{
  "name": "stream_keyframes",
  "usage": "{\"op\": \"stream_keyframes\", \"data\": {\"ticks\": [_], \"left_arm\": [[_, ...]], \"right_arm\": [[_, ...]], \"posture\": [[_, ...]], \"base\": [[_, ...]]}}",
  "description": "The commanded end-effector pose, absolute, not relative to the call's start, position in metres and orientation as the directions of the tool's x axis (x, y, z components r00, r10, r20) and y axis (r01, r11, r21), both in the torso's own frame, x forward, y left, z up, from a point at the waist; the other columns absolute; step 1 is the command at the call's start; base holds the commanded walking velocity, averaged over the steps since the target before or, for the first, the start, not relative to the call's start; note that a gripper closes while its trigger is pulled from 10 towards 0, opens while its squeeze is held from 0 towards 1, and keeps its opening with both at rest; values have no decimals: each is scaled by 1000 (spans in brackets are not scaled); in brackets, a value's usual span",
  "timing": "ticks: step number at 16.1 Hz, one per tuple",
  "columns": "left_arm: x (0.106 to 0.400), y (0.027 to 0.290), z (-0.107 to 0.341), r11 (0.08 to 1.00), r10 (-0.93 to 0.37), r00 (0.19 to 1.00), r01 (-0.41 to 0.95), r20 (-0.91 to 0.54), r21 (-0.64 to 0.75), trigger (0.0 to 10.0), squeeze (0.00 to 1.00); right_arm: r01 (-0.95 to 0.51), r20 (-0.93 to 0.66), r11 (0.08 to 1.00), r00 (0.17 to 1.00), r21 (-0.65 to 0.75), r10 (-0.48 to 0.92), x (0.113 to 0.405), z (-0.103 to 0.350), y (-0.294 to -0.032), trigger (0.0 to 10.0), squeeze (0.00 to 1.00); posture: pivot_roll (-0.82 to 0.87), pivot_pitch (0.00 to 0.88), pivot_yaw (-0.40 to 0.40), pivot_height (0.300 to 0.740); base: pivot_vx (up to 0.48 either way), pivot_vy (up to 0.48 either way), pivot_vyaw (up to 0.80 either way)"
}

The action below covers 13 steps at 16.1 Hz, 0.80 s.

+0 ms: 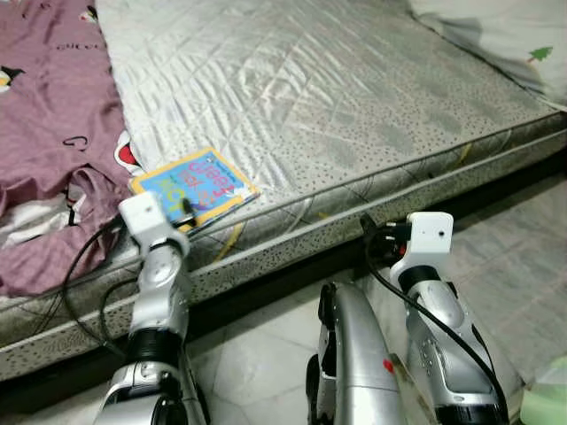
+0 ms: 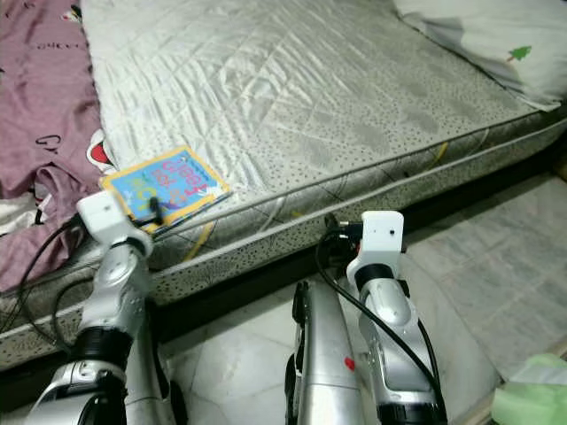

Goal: Clean up the room

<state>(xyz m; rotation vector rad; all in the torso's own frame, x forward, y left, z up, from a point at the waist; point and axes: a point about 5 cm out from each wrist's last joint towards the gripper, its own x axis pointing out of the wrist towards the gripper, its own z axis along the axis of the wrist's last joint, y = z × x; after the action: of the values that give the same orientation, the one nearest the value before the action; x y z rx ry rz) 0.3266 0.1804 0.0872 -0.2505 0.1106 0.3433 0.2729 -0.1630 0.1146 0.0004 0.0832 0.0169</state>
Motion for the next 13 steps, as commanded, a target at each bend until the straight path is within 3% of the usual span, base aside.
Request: {"op": "stream_keyframes", "data": {"ticks": [1,5,7,11,13], "left_arm": [[324,178,92,909,327,938,-346,-114,-234,10000,0],[316,185,80,885,369,915,-399,-163,-239,10000,0],[322,189,64,862,343,888,-427,-305,-272,10000,0],[327,200,53,835,310,860,-450,-406,-317,10000,0],[332,194,47,824,232,849,-431,-474,-369,10000,0]], "right_arm": [[-22,-95,1000,995,-5,21,273,112,-162,10000,0],[-8,-94,1000,996,8,9,275,112,-162,10000,0],[-4,-85,1000,996,7,5,277,113,-162,10000,0],[7,-76,1000,997,0,-7,279,115,-164,10000,0],[11,-67,1000,998,-5,-12,280,116,-165,10000,0]], "posture": [[-40,105,-50,453],[-40,106,-39,453],[-44,101,-39,453],[-54,94,-37,453],[-57,89,-38,453]], "base": [[0,0,0],[0,0,0],[0,0,0],[0,0,0],[0,0,0]]}}
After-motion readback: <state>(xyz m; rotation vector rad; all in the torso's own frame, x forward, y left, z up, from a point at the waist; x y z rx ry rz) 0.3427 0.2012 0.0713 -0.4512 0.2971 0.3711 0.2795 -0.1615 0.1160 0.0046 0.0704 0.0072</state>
